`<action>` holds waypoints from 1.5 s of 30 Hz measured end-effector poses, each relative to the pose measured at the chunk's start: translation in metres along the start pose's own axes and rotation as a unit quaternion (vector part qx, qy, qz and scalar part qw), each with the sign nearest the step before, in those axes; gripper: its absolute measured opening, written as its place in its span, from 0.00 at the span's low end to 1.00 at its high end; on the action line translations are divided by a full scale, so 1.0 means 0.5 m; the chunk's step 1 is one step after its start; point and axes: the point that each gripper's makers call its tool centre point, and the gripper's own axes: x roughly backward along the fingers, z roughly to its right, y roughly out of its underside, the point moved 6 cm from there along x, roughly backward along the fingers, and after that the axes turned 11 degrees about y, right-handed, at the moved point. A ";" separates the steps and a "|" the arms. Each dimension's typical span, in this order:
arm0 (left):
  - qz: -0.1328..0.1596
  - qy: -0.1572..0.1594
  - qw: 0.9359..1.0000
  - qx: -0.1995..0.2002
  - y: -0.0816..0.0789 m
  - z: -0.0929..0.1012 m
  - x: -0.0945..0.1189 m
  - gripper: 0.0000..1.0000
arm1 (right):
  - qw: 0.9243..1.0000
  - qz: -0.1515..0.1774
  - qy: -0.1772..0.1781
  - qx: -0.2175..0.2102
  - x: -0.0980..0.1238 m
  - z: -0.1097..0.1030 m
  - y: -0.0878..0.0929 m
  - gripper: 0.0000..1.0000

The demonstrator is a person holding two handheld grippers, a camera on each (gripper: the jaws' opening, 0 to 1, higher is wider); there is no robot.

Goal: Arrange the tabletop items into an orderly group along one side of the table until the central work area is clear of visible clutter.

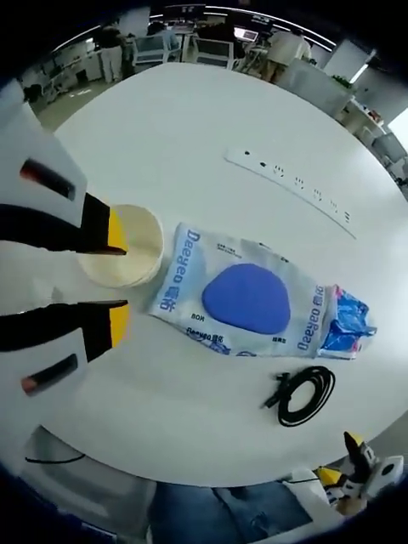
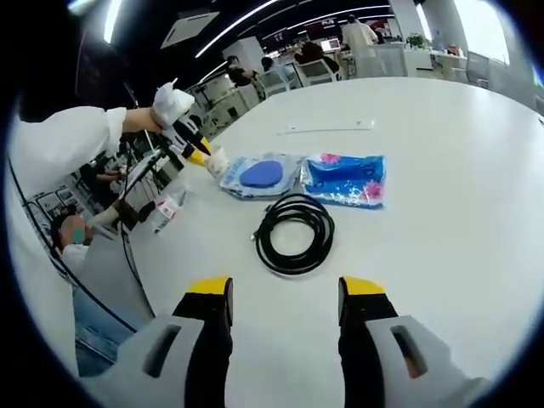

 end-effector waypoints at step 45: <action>0.193 -0.097 0.959 0.186 0.123 0.092 0.095 0.80 | 0.999 -0.001 -0.003 -0.036 0.002 0.008 0.012 0.47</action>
